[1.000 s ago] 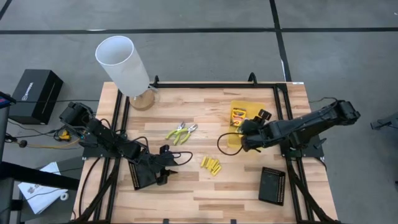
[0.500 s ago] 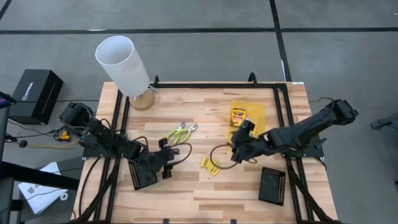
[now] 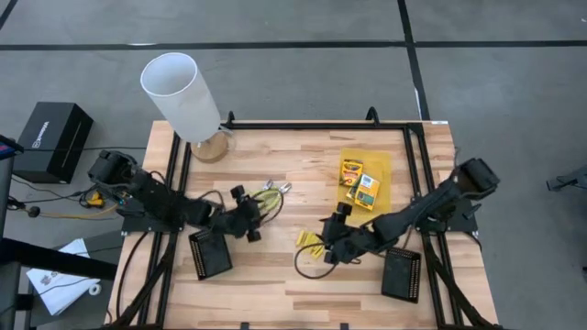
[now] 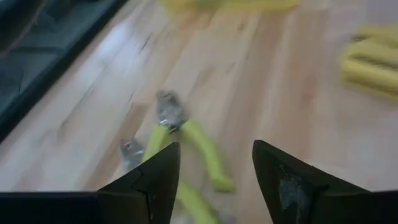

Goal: Pick & Place School Supplies
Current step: Put the right green single hole puncher into the left black bin

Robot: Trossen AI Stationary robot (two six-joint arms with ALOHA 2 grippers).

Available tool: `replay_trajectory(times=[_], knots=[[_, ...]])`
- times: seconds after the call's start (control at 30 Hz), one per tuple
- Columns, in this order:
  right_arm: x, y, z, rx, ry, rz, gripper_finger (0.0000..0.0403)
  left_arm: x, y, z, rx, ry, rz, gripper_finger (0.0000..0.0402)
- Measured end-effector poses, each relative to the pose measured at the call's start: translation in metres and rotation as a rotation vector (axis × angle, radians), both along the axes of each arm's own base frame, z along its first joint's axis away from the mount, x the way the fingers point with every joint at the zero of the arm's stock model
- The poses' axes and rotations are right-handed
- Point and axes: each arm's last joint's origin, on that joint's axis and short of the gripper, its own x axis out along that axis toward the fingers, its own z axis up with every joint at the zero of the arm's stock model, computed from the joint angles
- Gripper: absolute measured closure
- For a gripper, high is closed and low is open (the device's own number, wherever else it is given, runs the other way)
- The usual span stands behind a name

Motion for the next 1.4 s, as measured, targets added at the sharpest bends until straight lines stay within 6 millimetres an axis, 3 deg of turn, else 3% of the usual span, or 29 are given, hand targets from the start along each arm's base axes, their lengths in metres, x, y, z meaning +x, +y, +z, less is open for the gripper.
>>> replay_trajectory(times=[0.2,0.4,0.83,1.4], knots=[[0.021,-0.001,-0.026,0.002,-0.017,0.030,0.0195,0.005,0.043,-0.002,0.034,0.076,0.091,0.0194],[0.026,-0.008,-0.032,0.052,0.002,0.053,0.0195,0.007,0.066,-0.004,-0.079,0.102,0.052,0.0201],[0.037,-0.027,-0.029,0.052,-0.008,0.064,0.0197,0.005,0.070,-0.007,-0.127,0.158,-0.025,0.0206],[0.037,-0.023,-0.027,0.067,-0.035,0.081,0.0205,-0.010,0.071,-0.023,-0.186,0.172,0.013,0.0246]])
